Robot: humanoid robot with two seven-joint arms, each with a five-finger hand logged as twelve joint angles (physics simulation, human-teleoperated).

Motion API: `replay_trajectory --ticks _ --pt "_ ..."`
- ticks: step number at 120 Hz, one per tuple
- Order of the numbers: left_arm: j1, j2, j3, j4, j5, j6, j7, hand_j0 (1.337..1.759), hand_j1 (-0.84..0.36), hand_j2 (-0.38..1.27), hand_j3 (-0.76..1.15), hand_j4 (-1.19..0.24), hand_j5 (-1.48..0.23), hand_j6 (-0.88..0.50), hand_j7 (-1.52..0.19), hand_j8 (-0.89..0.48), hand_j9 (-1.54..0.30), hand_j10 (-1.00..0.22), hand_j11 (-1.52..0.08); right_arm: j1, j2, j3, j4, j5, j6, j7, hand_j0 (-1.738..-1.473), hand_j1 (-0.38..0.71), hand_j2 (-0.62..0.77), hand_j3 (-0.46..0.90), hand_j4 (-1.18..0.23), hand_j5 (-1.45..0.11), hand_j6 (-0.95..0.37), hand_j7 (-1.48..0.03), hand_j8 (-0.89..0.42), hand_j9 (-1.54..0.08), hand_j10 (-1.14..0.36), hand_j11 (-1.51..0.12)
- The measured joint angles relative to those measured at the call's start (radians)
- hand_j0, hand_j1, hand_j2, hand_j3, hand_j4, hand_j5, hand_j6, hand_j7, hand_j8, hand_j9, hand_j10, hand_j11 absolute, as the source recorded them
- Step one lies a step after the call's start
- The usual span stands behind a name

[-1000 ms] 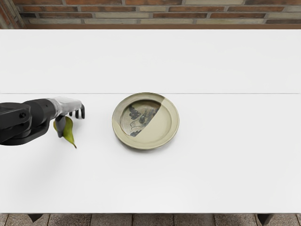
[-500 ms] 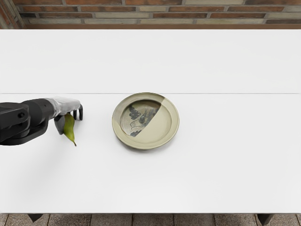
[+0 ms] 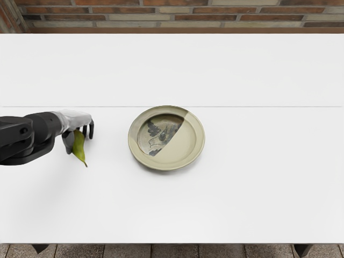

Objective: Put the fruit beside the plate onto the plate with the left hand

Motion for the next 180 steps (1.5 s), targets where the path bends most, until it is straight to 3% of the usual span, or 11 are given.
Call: replay_trajectory --ticks 63,108,180 --pt "-0.002 0.011 -0.002 0.000 -0.009 -0.008 0.000 1.657 -0.31 0.63 0.00 -0.71 -0.91 -0.59 -0.92 -0.54 -0.93 -0.69 -0.92 0.000 0.000 0.000 0.000 0.000 0.000 0.000 -1.658 -0.35 0.00 0.00 0.00 0.00 0.00 0.00 0.00 0.00 0.00 0.00" --pt "-0.014 0.011 -0.012 -0.001 -0.017 -0.015 0.000 1.655 -0.34 0.68 0.00 -0.73 -1.02 -0.52 -1.02 -0.47 -1.01 -0.65 -1.00 0.000 0.000 0.001 0.000 0.001 0.000 0.000 -1.658 -0.35 0.00 0.00 0.00 0.00 0.00 0.00 0.00 0.00 0.00 0.00" --pt "-0.190 0.022 -0.039 -0.006 -0.120 -0.079 0.000 1.655 -0.35 0.73 0.00 -0.75 -1.03 -0.51 -1.03 -0.48 -1.02 -0.65 -1.02 0.000 0.000 0.003 0.000 0.001 0.000 0.000 -1.658 -0.35 0.00 0.00 0.00 0.00 0.00 0.00 0.00 0.00 0.00 0.00"
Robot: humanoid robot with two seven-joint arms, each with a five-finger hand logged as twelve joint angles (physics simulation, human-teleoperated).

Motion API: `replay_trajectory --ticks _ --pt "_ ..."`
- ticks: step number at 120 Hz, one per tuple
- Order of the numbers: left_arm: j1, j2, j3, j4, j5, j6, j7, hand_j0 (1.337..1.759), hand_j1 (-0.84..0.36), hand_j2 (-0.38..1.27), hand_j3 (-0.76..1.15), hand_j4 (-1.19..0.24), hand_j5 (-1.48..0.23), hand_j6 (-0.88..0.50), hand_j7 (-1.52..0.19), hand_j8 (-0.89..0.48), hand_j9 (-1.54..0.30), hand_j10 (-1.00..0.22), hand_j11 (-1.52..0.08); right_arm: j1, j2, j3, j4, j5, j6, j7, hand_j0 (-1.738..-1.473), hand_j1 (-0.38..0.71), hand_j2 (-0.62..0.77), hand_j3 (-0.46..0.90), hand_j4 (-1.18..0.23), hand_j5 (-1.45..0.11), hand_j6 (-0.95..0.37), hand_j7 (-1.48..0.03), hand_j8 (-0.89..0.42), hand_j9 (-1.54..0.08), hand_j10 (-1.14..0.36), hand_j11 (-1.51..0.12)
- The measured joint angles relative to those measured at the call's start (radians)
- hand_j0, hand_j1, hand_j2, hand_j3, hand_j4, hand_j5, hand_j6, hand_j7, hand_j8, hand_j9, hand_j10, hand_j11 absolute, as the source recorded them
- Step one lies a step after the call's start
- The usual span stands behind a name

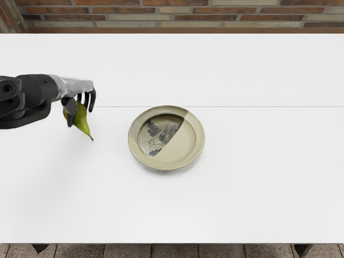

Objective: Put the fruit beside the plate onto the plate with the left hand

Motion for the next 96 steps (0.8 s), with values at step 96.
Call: replay_trajectory --ticks 96 --pt "-0.182 -0.099 0.000 -0.002 -0.192 -0.077 0.000 1.654 -0.36 0.74 0.00 -0.75 -1.04 -0.50 -1.04 -0.47 -1.01 -0.65 -1.02 0.000 0.000 -0.001 0.000 0.000 0.000 0.000 -1.658 -0.35 0.00 0.00 0.00 0.00 0.00 0.00 0.00 0.00 0.00 0.00"
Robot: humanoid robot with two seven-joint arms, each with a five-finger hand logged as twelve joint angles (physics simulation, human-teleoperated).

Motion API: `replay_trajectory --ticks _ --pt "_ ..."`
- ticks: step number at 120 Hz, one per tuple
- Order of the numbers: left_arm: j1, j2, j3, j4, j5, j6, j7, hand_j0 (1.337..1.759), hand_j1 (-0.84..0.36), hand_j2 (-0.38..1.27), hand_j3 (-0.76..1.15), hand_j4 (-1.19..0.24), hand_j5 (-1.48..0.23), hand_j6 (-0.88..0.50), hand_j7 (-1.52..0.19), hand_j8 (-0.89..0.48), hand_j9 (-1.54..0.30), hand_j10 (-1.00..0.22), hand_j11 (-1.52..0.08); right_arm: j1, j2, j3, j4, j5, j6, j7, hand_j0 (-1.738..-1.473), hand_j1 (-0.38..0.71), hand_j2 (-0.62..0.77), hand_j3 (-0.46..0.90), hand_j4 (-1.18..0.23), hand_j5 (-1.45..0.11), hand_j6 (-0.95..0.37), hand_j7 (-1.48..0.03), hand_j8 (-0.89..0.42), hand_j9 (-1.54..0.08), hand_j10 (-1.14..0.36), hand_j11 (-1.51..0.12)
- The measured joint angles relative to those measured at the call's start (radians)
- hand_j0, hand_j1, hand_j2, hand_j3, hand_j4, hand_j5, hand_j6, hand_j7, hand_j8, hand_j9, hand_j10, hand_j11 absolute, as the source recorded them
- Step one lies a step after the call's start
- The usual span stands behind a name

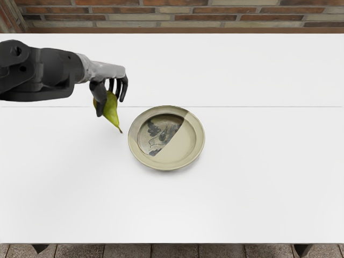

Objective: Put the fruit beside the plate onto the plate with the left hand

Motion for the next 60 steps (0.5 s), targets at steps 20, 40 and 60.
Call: replay_trajectory --ticks 20,40,60 --pt "-0.030 -0.040 0.001 0.000 -0.032 0.001 0.000 1.654 -0.36 0.75 0.00 -0.75 -1.03 -0.51 -1.03 -0.49 -1.02 -0.67 -1.03 0.000 0.000 -0.002 0.000 0.000 0.000 0.000 -1.658 -0.35 0.00 0.00 0.00 0.00 0.00 0.00 0.00 0.00 0.00 0.00" --pt "-0.057 -0.104 0.001 0.000 -0.072 0.000 0.000 1.654 -0.38 0.78 0.00 -0.75 -1.03 -0.50 -1.03 -0.49 -1.02 -0.67 -1.03 0.001 0.000 -0.003 0.000 0.000 0.000 0.000 -1.658 -0.35 0.00 0.00 0.00 0.00 0.00 0.00 0.00 0.00 0.00 0.00" --pt "-0.071 -0.153 0.001 0.001 -0.095 0.000 0.000 1.654 -0.39 0.80 0.00 -0.75 -1.05 -0.50 -1.03 -0.49 -1.03 -0.69 -1.04 0.001 0.000 -0.003 0.000 0.000 0.000 0.000 -1.658 -0.35 0.00 0.00 0.00 0.00 0.00 0.00 0.00 0.00 0.00 0.00"
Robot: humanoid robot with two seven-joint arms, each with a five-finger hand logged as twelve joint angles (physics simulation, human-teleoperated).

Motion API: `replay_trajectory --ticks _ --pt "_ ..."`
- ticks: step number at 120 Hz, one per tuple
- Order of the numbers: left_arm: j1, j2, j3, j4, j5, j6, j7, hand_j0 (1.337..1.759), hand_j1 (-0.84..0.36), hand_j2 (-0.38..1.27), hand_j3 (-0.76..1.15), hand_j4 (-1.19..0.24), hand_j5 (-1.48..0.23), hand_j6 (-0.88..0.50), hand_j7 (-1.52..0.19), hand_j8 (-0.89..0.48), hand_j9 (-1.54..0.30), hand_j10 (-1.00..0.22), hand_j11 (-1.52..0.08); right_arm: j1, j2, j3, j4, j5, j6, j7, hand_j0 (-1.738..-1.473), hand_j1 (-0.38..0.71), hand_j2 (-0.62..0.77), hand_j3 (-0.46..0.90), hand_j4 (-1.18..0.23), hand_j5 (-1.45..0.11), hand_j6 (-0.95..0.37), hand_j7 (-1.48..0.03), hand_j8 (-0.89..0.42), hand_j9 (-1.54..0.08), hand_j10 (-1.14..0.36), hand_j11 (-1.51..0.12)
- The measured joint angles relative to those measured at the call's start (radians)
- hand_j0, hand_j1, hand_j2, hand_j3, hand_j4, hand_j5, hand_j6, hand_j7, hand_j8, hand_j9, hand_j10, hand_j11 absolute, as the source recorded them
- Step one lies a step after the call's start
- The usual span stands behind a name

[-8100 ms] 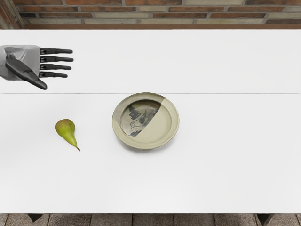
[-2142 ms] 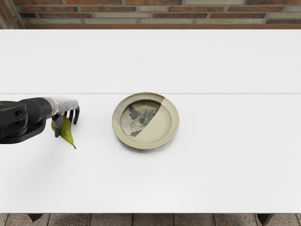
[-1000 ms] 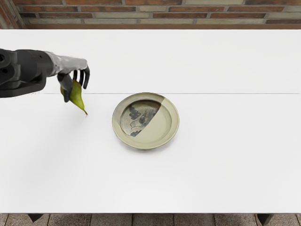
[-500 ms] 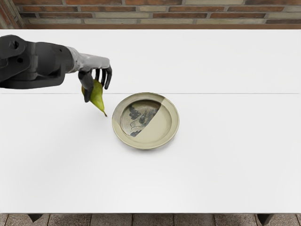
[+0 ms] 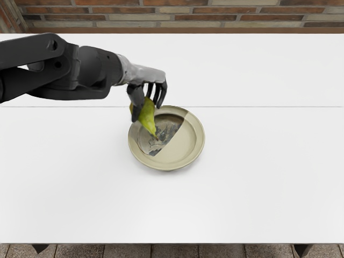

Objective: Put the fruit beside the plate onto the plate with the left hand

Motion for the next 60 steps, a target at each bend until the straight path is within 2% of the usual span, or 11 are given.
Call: replay_trajectory --ticks 44,60 --pt "-0.005 -0.131 -0.001 0.010 -0.026 0.001 0.000 1.654 -0.36 0.76 0.00 -0.77 -1.08 -0.50 -1.07 -0.49 -1.05 -0.70 -1.07 0.000 0.000 0.000 0.000 0.000 0.000 0.000 -1.658 -0.35 0.00 0.00 0.00 0.00 0.00 0.00 0.00 0.00 0.00 0.00" --pt "-0.003 -0.168 0.000 0.039 -0.028 0.001 0.000 1.654 -0.35 0.75 0.00 -0.77 -1.08 -0.50 -1.07 -0.50 -1.06 -0.71 -1.07 0.000 0.000 0.000 0.000 0.000 0.000 0.000 -1.658 -0.35 0.00 0.00 0.00 0.00 0.00 0.00 0.00 0.00 0.00 0.00"
